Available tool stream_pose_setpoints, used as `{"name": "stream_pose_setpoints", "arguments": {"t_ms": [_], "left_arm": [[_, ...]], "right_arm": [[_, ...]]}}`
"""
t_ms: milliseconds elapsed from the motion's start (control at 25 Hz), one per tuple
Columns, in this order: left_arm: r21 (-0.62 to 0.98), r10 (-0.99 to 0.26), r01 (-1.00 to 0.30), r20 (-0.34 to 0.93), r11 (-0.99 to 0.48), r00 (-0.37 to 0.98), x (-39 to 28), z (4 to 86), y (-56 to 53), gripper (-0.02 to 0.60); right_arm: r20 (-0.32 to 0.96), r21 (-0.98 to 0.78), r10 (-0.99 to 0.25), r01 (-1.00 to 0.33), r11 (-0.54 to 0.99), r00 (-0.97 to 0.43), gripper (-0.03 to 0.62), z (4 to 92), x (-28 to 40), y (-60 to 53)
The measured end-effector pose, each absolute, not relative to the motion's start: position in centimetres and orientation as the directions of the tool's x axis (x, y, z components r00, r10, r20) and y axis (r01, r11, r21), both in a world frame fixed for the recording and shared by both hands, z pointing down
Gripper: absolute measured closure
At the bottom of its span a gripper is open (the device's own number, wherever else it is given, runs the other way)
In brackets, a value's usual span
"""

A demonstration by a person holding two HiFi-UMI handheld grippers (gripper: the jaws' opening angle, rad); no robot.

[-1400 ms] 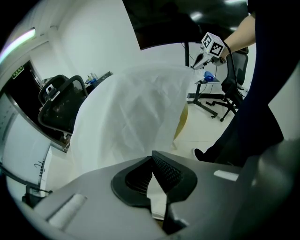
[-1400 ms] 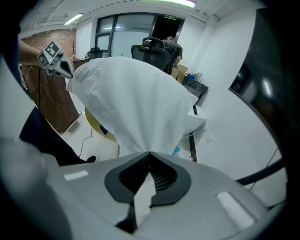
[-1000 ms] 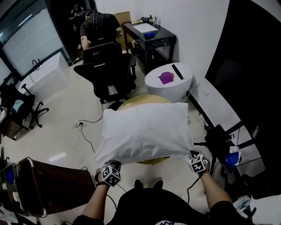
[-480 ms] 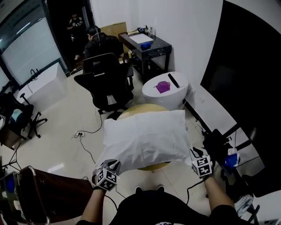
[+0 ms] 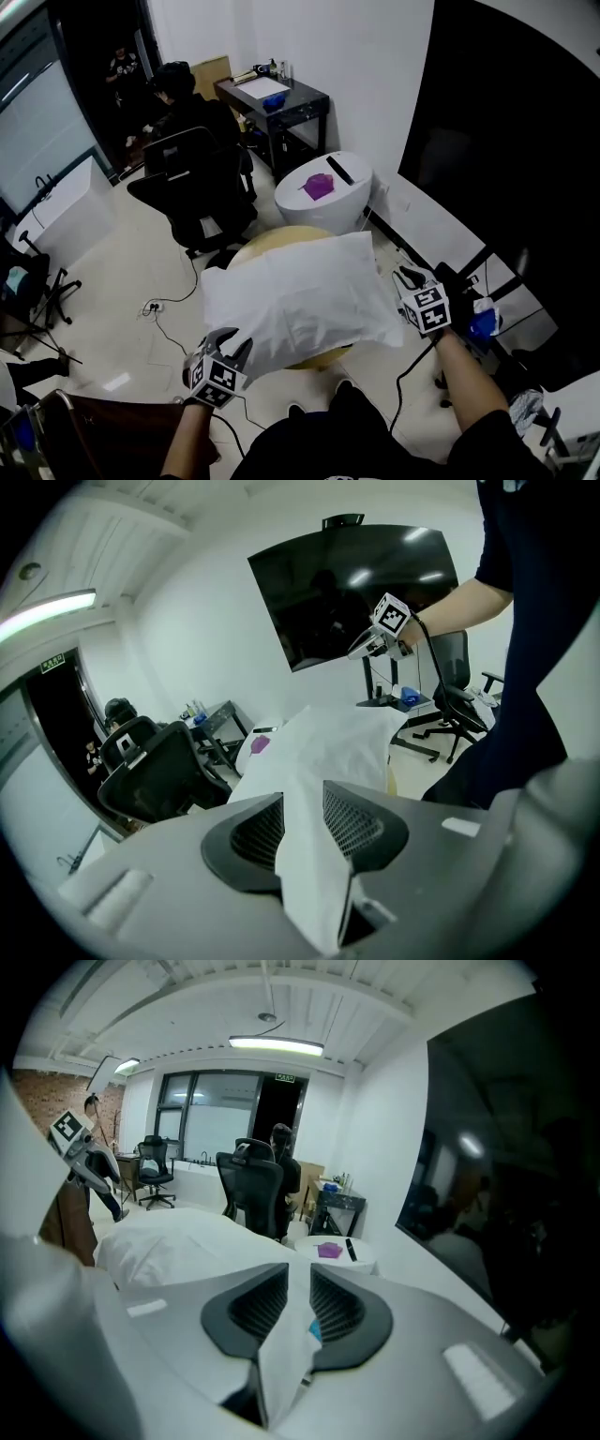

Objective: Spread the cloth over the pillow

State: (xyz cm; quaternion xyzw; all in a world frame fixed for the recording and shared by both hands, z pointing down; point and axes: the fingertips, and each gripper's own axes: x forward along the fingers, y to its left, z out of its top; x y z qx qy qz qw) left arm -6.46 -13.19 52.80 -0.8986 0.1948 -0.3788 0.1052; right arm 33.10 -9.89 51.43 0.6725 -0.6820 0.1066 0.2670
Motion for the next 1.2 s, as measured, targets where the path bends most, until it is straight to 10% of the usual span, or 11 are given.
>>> {"name": "stream_pose_setpoints", "arguments": {"t_ms": [1200], "left_arm": [[-0.269, -0.414, -0.321, 0.695, -0.908, 0.588, 12.4, 56.3, -23.1, 0.446]], "right_arm": [[0.777, 0.249, -0.591, -0.757, 0.605, -0.216, 0.496, 72.1, 45.9, -30.5]]}}
